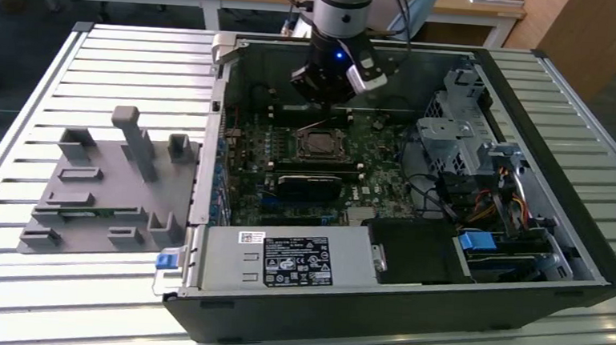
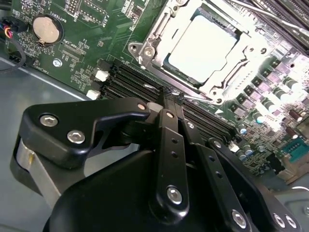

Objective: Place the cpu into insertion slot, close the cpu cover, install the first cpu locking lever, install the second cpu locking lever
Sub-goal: 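Install the first cpu locking lever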

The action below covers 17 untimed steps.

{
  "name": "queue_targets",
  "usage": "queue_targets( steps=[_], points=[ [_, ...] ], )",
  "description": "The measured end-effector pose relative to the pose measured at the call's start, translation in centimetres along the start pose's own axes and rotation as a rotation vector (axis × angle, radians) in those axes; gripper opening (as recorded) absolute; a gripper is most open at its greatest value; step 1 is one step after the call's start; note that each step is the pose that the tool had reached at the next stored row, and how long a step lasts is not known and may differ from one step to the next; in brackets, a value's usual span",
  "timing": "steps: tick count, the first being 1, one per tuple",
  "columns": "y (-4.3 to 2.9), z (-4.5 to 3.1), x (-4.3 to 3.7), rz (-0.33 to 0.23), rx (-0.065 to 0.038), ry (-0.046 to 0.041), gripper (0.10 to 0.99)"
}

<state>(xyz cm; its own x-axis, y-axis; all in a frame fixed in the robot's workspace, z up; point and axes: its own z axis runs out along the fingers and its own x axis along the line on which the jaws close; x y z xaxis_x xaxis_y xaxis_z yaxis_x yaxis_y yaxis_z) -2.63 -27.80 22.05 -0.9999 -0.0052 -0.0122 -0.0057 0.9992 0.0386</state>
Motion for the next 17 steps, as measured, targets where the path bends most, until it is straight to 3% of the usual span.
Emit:
queue_targets(
  steps=[17],
  points=[
    [-0.01, 1.32, -0.95, 0.0, 0.001, 0.0, 0.122]
  ],
)
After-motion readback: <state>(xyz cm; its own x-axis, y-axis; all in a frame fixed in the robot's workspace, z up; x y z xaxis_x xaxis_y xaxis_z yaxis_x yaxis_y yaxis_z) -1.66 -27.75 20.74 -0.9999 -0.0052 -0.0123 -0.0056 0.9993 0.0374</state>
